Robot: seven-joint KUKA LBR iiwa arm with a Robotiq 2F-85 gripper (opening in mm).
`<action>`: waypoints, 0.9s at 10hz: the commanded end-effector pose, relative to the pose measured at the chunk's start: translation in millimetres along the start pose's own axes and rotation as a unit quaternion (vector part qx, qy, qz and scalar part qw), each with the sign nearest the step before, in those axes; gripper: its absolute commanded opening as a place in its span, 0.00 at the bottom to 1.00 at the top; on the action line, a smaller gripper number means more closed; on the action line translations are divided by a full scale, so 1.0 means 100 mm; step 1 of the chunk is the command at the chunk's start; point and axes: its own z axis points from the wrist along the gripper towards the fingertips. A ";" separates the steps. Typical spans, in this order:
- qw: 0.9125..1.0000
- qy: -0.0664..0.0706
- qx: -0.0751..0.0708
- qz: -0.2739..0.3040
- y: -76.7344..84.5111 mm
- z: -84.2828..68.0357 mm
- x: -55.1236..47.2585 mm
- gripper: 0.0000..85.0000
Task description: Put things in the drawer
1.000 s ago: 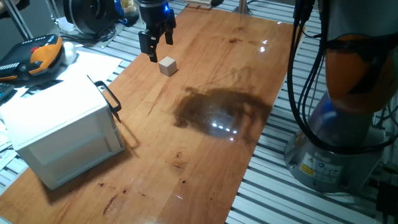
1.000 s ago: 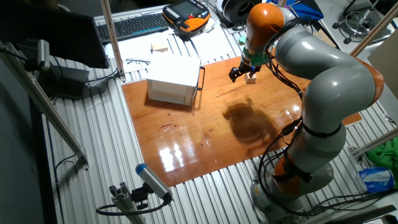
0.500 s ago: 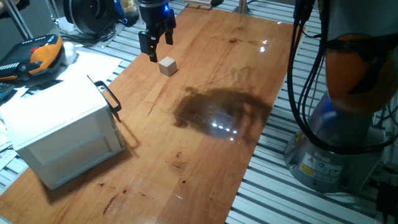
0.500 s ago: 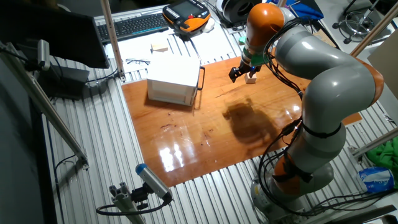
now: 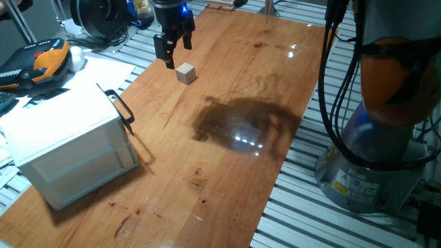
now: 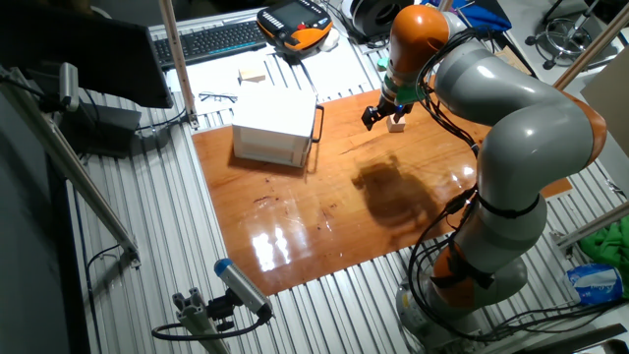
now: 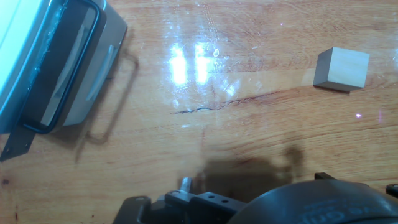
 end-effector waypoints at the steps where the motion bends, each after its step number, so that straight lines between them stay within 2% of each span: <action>1: 0.997 -0.022 0.075 -0.001 0.00 0.00 0.00 0.00; 5: 0.997 -0.022 0.077 0.000 0.00 0.00 0.00 0.00; 7: 0.997 -0.019 0.073 0.001 0.00 0.00 -0.01 0.00; 9: 0.998 0.006 0.059 0.011 0.00 0.03 -0.06 0.00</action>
